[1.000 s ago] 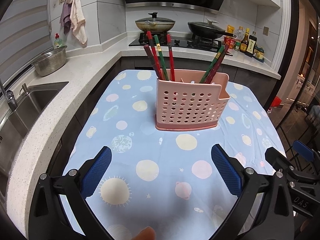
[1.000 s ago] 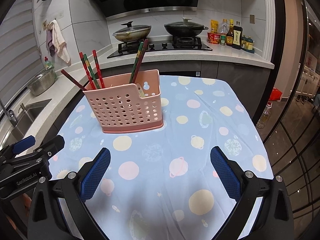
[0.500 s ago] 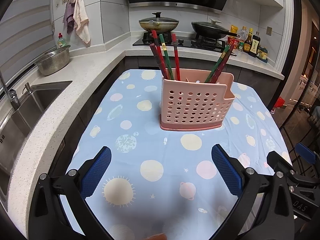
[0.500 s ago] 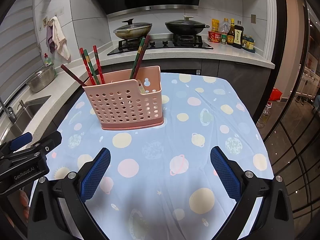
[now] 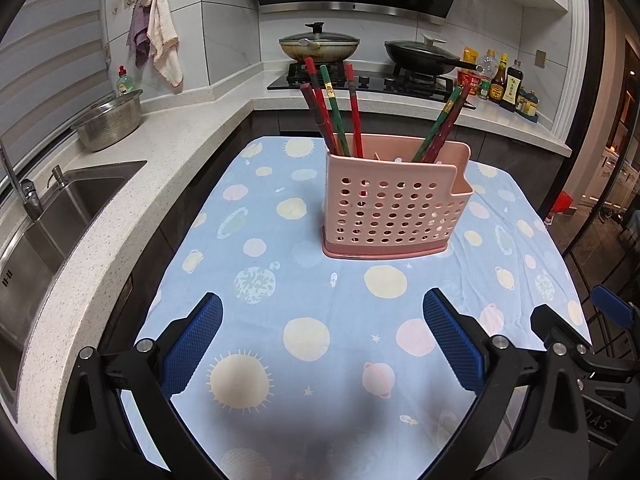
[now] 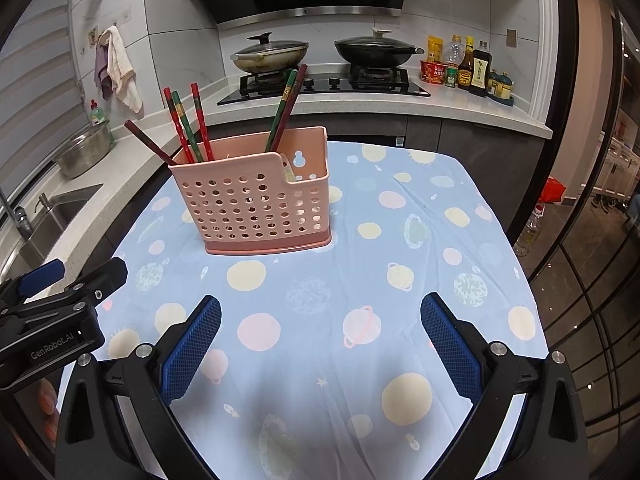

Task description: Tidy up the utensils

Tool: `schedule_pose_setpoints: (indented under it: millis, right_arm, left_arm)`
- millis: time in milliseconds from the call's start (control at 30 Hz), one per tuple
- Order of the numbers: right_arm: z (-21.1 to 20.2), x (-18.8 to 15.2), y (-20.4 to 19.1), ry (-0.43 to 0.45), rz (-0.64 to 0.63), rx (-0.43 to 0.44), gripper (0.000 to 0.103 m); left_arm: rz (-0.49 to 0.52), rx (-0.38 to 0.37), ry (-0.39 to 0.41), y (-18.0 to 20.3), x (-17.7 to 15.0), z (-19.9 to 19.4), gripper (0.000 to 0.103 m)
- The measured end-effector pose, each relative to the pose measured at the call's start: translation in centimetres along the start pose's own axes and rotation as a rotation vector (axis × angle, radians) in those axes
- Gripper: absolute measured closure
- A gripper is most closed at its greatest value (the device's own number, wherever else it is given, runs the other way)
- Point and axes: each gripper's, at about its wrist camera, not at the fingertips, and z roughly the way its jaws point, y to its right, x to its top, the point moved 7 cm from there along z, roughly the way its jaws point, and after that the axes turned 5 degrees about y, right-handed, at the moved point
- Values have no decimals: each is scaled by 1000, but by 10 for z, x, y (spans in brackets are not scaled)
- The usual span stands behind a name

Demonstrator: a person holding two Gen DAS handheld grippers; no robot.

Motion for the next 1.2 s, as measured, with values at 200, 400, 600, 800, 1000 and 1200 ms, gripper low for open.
schedule_pose_setpoints:
  millis: [200, 400, 600, 800, 1000, 1200]
  right_arm:
    - [0, 0, 0, -3, 2, 0, 7]
    - [1, 0, 0, -5, 1, -2, 7]
    - [1, 0, 1, -5, 1, -2, 7]
    - [2, 0, 2, -3, 3, -3, 7]
    - [2, 1, 4, 2, 2, -11, 7]
    - [3, 2, 8, 1, 2, -19, 7]
  left_arm:
    - [-4, 11, -10, -2, -2, 3, 7]
    - [-3, 12, -10, -2, -2, 4, 7]
    - [1, 13, -7, -2, -1, 3, 7]
    - [2, 15, -6, -3, -1, 3, 7]
    - [3, 16, -7, -3, -1, 3, 7]
    - [6, 14, -5, -3, 0, 3, 7]
